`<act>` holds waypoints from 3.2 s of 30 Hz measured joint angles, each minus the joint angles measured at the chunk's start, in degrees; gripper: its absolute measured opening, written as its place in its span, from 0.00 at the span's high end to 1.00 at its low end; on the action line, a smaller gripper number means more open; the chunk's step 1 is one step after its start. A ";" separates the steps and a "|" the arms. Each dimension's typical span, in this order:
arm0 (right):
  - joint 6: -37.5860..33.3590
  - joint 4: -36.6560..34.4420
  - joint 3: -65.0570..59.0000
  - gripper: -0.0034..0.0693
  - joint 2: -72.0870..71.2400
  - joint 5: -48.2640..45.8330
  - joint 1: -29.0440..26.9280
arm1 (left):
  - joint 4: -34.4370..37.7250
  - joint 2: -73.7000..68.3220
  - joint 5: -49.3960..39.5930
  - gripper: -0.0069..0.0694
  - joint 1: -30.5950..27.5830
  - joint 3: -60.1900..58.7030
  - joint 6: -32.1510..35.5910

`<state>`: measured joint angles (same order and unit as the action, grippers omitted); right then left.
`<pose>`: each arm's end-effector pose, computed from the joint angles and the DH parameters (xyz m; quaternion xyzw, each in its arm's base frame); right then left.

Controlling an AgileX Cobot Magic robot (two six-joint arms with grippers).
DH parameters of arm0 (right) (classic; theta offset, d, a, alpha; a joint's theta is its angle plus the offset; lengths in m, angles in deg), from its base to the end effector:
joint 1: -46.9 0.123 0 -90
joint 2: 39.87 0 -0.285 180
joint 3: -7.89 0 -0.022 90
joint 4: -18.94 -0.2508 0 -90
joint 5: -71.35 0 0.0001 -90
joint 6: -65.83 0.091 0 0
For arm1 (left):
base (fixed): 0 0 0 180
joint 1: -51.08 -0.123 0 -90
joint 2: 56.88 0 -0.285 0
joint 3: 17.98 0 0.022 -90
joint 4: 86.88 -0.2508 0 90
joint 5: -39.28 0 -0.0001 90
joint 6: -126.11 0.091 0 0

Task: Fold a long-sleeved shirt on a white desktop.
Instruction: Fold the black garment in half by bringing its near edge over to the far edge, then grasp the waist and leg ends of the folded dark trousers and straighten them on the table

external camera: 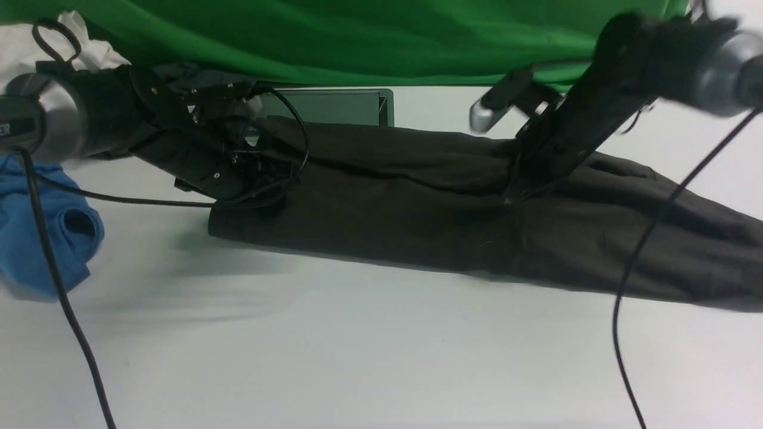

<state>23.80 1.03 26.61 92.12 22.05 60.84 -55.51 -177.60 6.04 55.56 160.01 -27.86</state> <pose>0.4396 0.1310 0.1722 -0.3854 0.9009 0.0918 0.1772 0.4061 -0.0579 0.1739 0.0642 0.9586 -0.1512 0.2328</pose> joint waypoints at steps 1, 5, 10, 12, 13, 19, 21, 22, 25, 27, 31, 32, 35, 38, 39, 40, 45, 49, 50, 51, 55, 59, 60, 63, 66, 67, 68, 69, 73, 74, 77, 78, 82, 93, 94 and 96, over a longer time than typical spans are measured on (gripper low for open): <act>0.46 0.12 -0.08 0.90 1.26 3.70 0.00 | 0.00 -0.12 -0.02 0.88 0.00 0.00 0.00; 3.75 0.32 -0.20 0.90 2.79 20.45 -0.53 | -0.40 -0.13 0.10 0.88 0.00 0.00 0.00; 12.23 0.32 0.59 0.89 2.79 38.21 -2.86 | -0.52 -0.13 0.17 0.88 0.00 0.00 0.00; 16.92 0.32 2.21 0.87 2.79 41.67 -4.71 | -0.69 -0.13 0.17 0.88 0.00 0.00 0.14; 17.69 0.26 2.60 0.87 2.79 41.67 -4.99 | -0.79 -0.13 0.17 0.88 0.00 0.00 0.14; 15.64 0.14 10.71 0.81 1.59 18.96 -4.58 | -1.09 -0.17 -0.90 0.88 0.00 0.00 0.14; 10.49 -0.37 12.80 0.81 1.47 11.75 -2.56 | -0.80 -0.17 -1.02 0.88 0.00 0.06 0.14; 5.67 -1.81 14.52 0.80 1.47 5.51 -0.07 | -0.41 -0.17 -1.14 0.88 0.00 0.18 0.14; 2.40 -3.43 16.88 0.80 1.77 -0.85 4.10 | 0.25 -0.17 -1.39 0.88 0.00 0.44 0.14; 1.06 -3.62 20.38 0.82 3.76 -3.57 8.50 | 0.43 -0.17 -2.01 0.88 0.00 0.49 0.14; 1.70 -2.66 25.50 0.90 9.45 -4.06 11.11 | 0.37 -0.17 -1.98 0.88 0.00 0.49 0.25; 2.55 -2.21 27.58 0.91 12.16 -4.16 11.27 | 0.25 -0.17 -1.98 0.88 0.00 0.49 0.26; 4.43 -1.51 30.61 0.92 16.28 -4.24 11.20 | 0.21 -0.17 -1.98 0.88 0.00 0.49 0.26; 6.00 -0.68 32.54 0.92 19.00 -4.37 10.62 | 0.21 -0.17 -1.98 0.88 0.00 0.49 0.38; 6.57 -0.14 33.01 0.92 19.87 -3.99 10.12 | 0.21 -0.17 -1.98 0.88 0.00 0.49 0.52; 6.70 0.04 33.02 0.92 20.12 -3.46 9.84 | 0.21 -0.17 -1.98 0.88 0.00 0.49 0.52; 10.55 0.43 33.36 0.92 20.77 2.31 7.33 | 0.21 -0.17 -1.92 0.88 0.00 0.49 0.52; 14.12 0.89 33.41 0.92 20.88 9.86 4.27 | 0.19 -0.17 -1.92 0.88 0.00 0.49 0.52; 14.96 1.14 33.41 0.90 20.88 13.58 2.89 | 0.13 -0.17 -1.92 0.88 0.00 0.49 0.52; 15.39 1.27 33.48 0.89 20.88 16.06 1.97 | 0.00 -0.17 -1.92 0.88 0.00 0.49 0.52; 18.53 1.50 33.83 0.79 19.73 20.19 -0.81 | -0.10 -0.17 -1.88 0.88 0.00 0.49 0.52; 19.50 1.50 33.90 0.70 16.58 15.51 -1.26 | -0.10 -0.17 -1.88 0.88 0.00 0.49 0.32; 19.70 1.01 33.90 0.66 14.51 10.61 -1.33 | -0.10 -0.17 -2.42 0.88 0.00 0.76 -0.21; 19.82 -2.05 32.09 0.57 8.81 0.28 -1.62 | -0.48 0.83 -5.62 0.87 -0.20 2.32 -3.20; 18.67 -3.15 22.98 0.51 0.21 -1.17 -2.07 | -3.70 3.65 -11.18 0.81 -0.39 5.53 -5.99; 18.28 -3.19 18.40 0.48 -3.28 0.21 -2.29 | -5.46 5.00 -12.98 0.77 -0.47 6.61 -7.62; 18.23 -3.28 13.60 0.46 -6.80 1.80 -2.46 | -7.14 6.22 -14.29 0.74 -0.46 7.27 -9.11; 18.45 -3.21 8.71 0.44 -10.34 3.42 -2.79 | -9.55 7.87 -15.69 0.69 -0.52 7.79 -11.11; 23.33 -1.38 -8.05 0.35 -22.32 9.28 -4.27 | -20.27 13.41 -20.12 0.47 -0.69 7.29 -22.45; 25.06 -0.69 -12.66 0.31 -25.80 10.50 -4.92 | -22.51 14.81 -20.61 0.37 -1.21 6.32 -26.73; 27.49 0.06 -20.51 0.23 -31.76 10.97 -6.34 | -20.98 15.53 -21.29 0.20 -3.42 3.40 -30.79; 28.16 0.20 -22.41 0.20 -33.09 10.80 -6.91 | -19.16 15.25 -21.19 0.16 -4.24 1.99 -30.87; 29.48 0.53 -27.97 0.15 -36.46 9.01 -7.77 | -12.07 13.46 -17.88 0.03 -7.65 -2.35 -30.23; 30.09 0.68 -29.61 0.16 -37.52 13.37 -7.94 | 10.39 2.09 -7.72 0.00 -10.57 -4.70 -17.39; 30.09 0.68 -29.61 0.16 -37.52 13.42 -7.94 | 11.87 0.82 -7.21 0.01 -10.57 -4.70 -16.53; 30.09 0.68 -29.61 0.16 -37.52 13.35 -7.94 | 12.93 -0.56 -7.18 0.01 -10.66 -4.53 -15.72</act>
<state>53.89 1.71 -3.01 54.59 35.40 52.90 -42.58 -178.16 -1.14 44.90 155.48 -43.57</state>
